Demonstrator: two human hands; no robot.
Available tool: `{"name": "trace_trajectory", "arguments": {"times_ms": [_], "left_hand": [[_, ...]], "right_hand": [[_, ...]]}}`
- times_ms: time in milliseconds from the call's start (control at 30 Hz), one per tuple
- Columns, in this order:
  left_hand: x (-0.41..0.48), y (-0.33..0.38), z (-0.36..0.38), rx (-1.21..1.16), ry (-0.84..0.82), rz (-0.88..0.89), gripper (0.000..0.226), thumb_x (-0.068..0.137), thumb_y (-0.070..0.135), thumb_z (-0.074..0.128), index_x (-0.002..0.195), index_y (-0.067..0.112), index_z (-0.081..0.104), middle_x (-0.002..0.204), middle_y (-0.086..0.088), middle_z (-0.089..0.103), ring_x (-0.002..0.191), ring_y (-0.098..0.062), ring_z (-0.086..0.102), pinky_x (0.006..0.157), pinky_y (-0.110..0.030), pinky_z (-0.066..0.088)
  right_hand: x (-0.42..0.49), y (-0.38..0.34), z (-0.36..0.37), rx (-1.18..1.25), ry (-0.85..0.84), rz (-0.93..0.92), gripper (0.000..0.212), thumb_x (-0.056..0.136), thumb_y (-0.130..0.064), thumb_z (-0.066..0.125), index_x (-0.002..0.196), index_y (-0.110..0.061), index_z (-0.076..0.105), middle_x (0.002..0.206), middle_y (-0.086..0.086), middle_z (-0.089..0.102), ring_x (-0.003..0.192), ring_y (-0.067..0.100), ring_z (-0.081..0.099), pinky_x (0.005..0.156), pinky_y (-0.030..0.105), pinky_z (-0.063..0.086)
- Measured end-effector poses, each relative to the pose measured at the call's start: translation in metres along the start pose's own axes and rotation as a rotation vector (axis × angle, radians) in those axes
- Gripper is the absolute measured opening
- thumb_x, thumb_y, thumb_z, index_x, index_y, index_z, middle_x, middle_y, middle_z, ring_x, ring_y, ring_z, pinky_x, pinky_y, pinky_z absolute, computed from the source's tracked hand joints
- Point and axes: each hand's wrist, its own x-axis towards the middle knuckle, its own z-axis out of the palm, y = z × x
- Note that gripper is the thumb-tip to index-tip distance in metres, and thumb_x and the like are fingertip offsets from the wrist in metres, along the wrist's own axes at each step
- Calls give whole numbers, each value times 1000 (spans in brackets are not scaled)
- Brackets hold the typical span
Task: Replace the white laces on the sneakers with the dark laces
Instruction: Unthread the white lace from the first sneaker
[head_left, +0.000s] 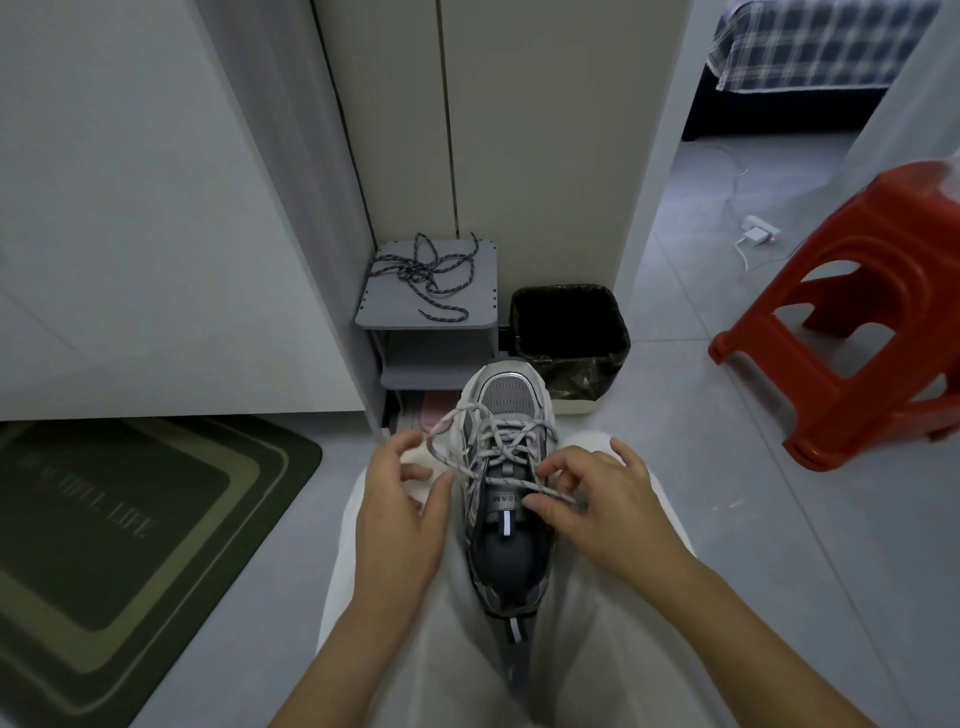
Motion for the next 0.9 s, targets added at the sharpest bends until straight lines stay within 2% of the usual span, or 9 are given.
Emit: {"name": "trace_trajectory", "arguments": {"times_ms": [133,200,267,433,600,667,733,833,900], "left_hand": [[6,0,8,-94,-140,-296,59,83,19,69,133,16,39,108,2,63,73,3,61,73,-17,46],[7,-2,11,-18,-237,-263,35,86,24,66,118,15,56,97,4,68,79,-2,63,76,-20,47],[7,1,11,18,-282,-189,9,89,24,61,88,21,69,76,10,69,72,1,63,68,-18,46],[13,7,16,-69,-179,-176,19,87,15,65,68,20,68,62,9,66,60,2,58,60,-13,45],[22,-5,13,-127,-89,-222,15,87,20,64,76,14,71,73,1,71,71,-14,67,67,-28,51],[26,-4,4,-194,-33,-256,14,90,16,61,78,13,70,74,1,71,68,-5,67,62,-16,49],[33,0,-6,-267,63,-294,14,91,11,57,82,11,68,77,1,70,61,2,63,58,-12,46],[40,-1,-18,-312,170,-324,15,93,13,55,87,7,68,81,-1,70,60,3,62,63,-24,47],[40,-3,-17,-295,111,-345,20,93,16,55,85,7,70,80,-5,71,63,-3,64,66,-31,47]], "right_hand": [[0,1,0,40,13,10,19,80,-42,68,93,-29,63,67,-13,51,80,4,55,114,31,13],[0,2,1,38,19,7,19,80,-43,68,93,-30,63,69,-12,53,80,4,56,114,31,13],[-1,1,2,32,18,6,19,81,-43,67,93,-29,63,71,-10,55,81,5,56,114,31,12],[-1,-1,4,44,17,4,20,81,-41,68,95,-28,62,72,-10,55,80,5,55,113,31,13],[0,1,2,57,9,1,16,82,-42,66,94,-32,60,66,-13,54,81,2,56,113,30,11],[1,1,0,44,0,-6,17,83,-42,66,95,-30,64,64,-16,52,81,1,55,113,28,8],[4,0,-2,15,-1,-21,18,83,-42,65,95,-29,67,64,-18,52,81,1,54,112,26,7],[5,0,-2,-43,12,-44,15,85,-39,64,93,-28,70,72,-18,57,84,3,54,113,30,8],[5,0,-1,-64,35,-59,11,85,-37,64,90,-29,70,76,-18,59,85,4,53,113,34,11]]}}
